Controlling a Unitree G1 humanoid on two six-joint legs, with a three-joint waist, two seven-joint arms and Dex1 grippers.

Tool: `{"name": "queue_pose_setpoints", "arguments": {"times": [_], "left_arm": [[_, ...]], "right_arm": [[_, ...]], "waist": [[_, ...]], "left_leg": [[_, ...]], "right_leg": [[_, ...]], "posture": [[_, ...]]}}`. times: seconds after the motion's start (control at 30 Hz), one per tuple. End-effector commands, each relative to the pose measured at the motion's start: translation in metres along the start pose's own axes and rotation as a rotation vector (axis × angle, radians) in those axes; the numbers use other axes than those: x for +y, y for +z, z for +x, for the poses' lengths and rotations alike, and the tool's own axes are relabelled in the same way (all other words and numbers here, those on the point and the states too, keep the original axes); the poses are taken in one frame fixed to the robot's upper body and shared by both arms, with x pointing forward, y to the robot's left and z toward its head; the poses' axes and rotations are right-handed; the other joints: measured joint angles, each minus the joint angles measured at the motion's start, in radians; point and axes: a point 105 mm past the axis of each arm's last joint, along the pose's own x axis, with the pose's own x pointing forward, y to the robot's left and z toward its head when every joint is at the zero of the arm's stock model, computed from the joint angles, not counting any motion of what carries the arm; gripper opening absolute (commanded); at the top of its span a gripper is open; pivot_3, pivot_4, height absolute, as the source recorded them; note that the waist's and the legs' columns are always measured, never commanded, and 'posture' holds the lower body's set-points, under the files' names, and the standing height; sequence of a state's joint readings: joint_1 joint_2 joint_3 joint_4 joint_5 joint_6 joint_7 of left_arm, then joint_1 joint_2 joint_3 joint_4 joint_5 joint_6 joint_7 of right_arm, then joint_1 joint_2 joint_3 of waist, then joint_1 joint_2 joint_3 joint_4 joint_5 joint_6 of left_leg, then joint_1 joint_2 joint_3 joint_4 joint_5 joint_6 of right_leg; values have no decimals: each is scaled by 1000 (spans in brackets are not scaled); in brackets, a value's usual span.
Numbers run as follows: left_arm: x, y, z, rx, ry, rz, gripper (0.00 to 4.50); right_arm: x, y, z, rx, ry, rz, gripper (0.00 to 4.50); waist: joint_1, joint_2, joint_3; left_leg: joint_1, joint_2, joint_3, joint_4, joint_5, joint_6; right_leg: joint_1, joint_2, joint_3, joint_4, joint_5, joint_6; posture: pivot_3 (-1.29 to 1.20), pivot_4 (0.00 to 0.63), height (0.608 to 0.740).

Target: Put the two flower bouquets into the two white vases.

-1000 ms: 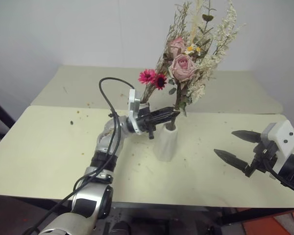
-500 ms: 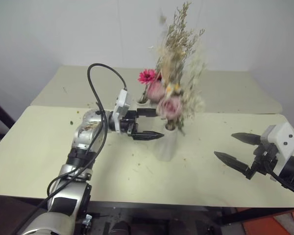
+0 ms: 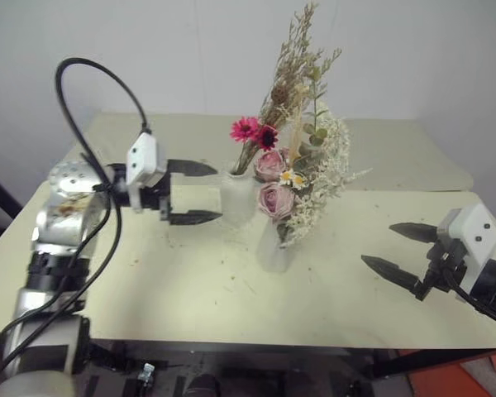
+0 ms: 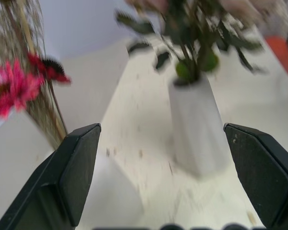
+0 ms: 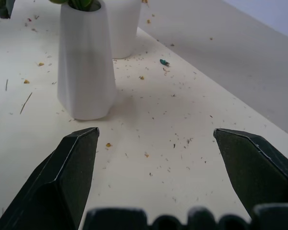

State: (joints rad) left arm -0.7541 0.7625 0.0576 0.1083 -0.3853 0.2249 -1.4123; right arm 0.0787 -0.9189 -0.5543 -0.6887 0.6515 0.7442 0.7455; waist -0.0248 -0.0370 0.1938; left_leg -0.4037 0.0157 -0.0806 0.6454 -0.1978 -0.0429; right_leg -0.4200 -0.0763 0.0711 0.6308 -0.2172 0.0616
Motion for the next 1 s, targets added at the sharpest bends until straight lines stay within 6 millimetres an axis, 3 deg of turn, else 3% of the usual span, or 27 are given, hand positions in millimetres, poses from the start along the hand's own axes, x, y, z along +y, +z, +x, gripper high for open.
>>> {"name": "queue_pose_setpoints", "arguments": {"times": [0.03,0.17,0.4,0.57,0.73,0.83,1.0], "left_arm": [[-8,19,-25,-19,26,50,4485],[-17,12,-49,40,119,10,4485],[-30,8,-75,100,225,-7,4485],[-31,16,-93,129,309,-8,4485],[-31,17,-104,181,365,25,4485],[-36,13,-114,221,403,19,4485],[-37,30,-122,223,479,57,4485]], "right_arm": [[-11,10,-13,-16,-27,-45,4500],[-22,10,-24,10,-8,-52,4500],[-44,12,-36,57,7,-88,4500],[-62,17,-36,56,-21,-115,4500],[-53,24,-29,1,90,-114,4500],[-47,17,-22,-10,104,-159,4500],[-57,17,-17,-62,122,-214,4500]], "waist": [[0,0,0],[1,0,0],[3,0,0],[2,0,0],[-6,0,0],[-12,0,0],[-16,0,0]], "left_leg": [[0,0,0,0,0,0],[0,0,0,0,0,0],[1,1,1,0,0,0],[1,1,2,0,0,0],[1,1,2,-1,0,0],[1,1,2,-1,0,0],[1,1,2,0,0,0]], "right_leg": [[0,0,0,0,0,0],[0,0,0,0,0,0],[0,0,0,0,0,0],[0,0,0,0,0,0],[0,0,0,0,-1,-1],[0,0,0,-1,-1,-1],[0,0,0,0,0,0]], "posture": [[0,150,740],[0,150,740],[0,150,740],[0,150,740],[0,150,740],[0,150,740],[0,150,740]]}}
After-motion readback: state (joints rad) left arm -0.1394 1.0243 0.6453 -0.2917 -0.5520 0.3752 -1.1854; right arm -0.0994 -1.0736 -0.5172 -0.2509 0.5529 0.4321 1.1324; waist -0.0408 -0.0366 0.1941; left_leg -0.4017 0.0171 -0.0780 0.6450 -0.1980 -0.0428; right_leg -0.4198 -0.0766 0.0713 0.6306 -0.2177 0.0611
